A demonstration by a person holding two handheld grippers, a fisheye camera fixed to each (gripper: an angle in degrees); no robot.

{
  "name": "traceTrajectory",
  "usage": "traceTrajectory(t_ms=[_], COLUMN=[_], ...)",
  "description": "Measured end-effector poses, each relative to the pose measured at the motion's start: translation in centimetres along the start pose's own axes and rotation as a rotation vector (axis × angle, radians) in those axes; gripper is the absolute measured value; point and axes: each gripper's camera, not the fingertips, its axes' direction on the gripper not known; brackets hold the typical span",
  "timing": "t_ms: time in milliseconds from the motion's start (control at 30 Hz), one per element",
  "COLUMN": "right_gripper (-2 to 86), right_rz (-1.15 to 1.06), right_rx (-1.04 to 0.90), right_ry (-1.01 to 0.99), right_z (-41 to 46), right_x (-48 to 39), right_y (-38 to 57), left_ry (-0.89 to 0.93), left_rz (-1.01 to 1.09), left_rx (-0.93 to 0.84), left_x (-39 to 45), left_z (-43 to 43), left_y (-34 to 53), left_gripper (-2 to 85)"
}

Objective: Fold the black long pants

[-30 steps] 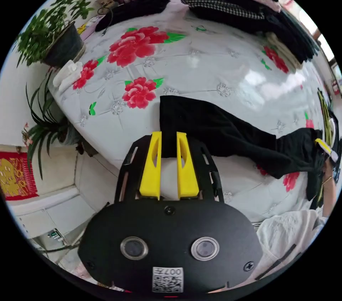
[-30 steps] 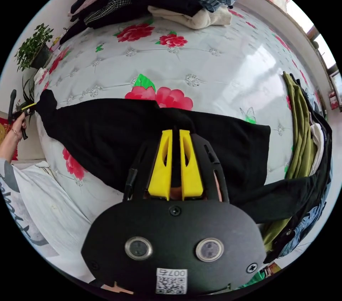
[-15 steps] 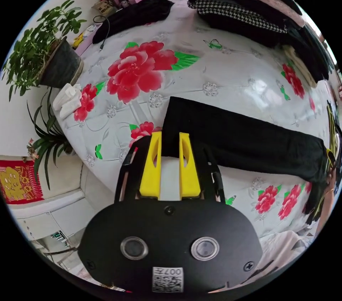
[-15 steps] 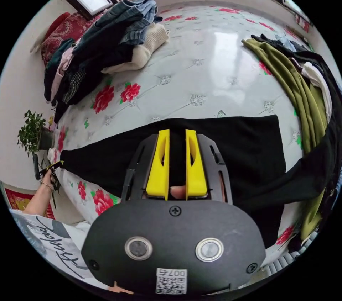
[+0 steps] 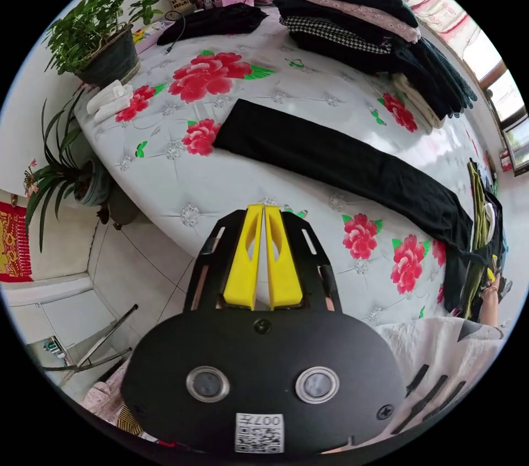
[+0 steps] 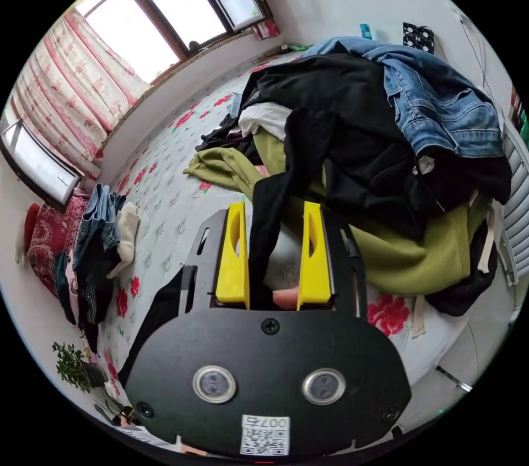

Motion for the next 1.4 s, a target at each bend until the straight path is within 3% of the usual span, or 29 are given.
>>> traceTrajectory(t_ms=[133, 200, 300, 400, 500, 600, 667, 833, 900, 1067, 1167, 1400], right_gripper=[1.2, 0.5, 0.0, 0.0, 0.3, 1.4, 3.1, 5.4, 5.9, 6.6, 6.7, 6.4], right_rz=[-0.042, -0.1, -0.355, -0.736, -1.15, -1.407, -1.531, -1.561, -1.468, -0.974, -0.841, -1.085], right_rx=[-0.08, -0.039, 0.082, 0.095, -0.047, -0.396, -0.634, -0.66, -0.643, -0.553, -0.473, -0.547], right_ry=[0.059, -0.003, -0.208, -0.552, -0.899, -1.168, -1.136, -0.93, -0.826, -0.487, -0.376, -0.392], right_z=[2.6, 1.8, -2.3, -7.3, -11.6, -12.4, -11.2, -9.9, -8.5, -5.3, -5.9, -6.8], right_x=[0.5, -0.4, -5.3, -12.8, -19.8, -23.6, -24.2, -20.5, -18.1, -7.1, -2.9, -7.5], right_y=[-3.8, -4.6, -3.4, 2.3, 13.1, 25.0, 32.3, 32.8, 30.4, 20.9, 18.1, 21.3], left_ry=[0.047, 0.078, 0.15, 0.175, 0.214, 0.251, 0.25, 0.216, 0.227, 0.271, 0.278, 0.158], left_rz=[0.077, 0.126, 0.188, 0.212, 0.16, 0.08, 0.023, -0.096, -0.158, -0.243, -0.244, -0.132], left_rx=[0.003, 0.02, 0.029, 0.013, 0.021, 0.048, 0.063, 0.07, 0.072, 0.088, 0.097, 0.093], left_x=[3.2, 5.0, 6.4, 7.1, 6.4, 4.5, 2.8, -1.9, -3.8, -5.9, -6.4, -6.3], left_z=[-0.9, -1.9, -2.7, -2.8, -3.1, -3.5, -3.8, -3.7, -3.3, -2.2, -1.5, -0.3], left_y=[1.8, 3.1, 4.8, 6.4, 7.8, 9.5, 10.8, 15.0, 16.8, 17.9, 16.5, 8.5], left_gripper=[-0.9, -0.9, -0.6, -0.1, 1.7, 3.2, 3.9, 4.7, 4.8, 6.0, 7.8, 10.1])
